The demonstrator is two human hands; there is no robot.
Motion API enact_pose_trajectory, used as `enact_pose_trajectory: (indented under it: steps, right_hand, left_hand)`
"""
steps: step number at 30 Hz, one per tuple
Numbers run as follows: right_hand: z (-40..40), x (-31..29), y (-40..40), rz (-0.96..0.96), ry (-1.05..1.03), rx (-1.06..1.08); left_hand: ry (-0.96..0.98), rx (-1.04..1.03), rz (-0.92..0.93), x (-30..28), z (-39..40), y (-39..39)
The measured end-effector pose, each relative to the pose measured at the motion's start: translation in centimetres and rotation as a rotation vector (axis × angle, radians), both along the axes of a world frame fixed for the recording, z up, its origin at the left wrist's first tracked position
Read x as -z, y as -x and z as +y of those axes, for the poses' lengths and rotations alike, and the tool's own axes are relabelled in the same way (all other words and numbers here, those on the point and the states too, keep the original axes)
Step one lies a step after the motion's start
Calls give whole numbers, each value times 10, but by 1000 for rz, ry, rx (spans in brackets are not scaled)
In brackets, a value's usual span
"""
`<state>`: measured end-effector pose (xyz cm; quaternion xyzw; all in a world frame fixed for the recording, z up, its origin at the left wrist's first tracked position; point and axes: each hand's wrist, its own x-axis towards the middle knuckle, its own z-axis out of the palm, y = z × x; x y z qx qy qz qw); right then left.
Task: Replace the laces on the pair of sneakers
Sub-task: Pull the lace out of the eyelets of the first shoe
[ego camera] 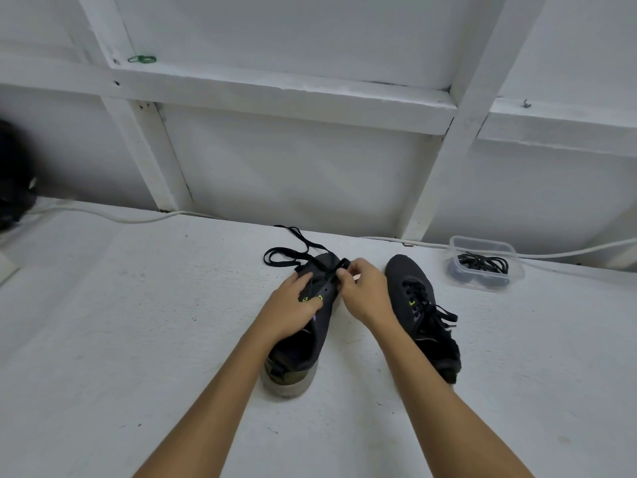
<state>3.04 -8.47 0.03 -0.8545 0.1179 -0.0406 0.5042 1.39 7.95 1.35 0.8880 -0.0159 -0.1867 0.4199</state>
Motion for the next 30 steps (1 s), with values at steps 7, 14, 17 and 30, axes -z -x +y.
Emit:
enact_pose_trajectory:
  steps: [7, 14, 17, 30]
  right_hand:
    - [-12, -18, -3, -7, -417, 298]
    - [2, 3, 10, 133, -196, 6]
    - [2, 3, 6, 41, -80, -41]
    - [-19, -15, 12, 278, -255, 125]
  left_hand:
    - [45, 21, 2, -3, 0, 1]
    - [73, 1, -38, -2, -2, 0]
    - [60, 1, -33, 0, -1, -1]
    - [10, -15, 3, 7, 0, -4]
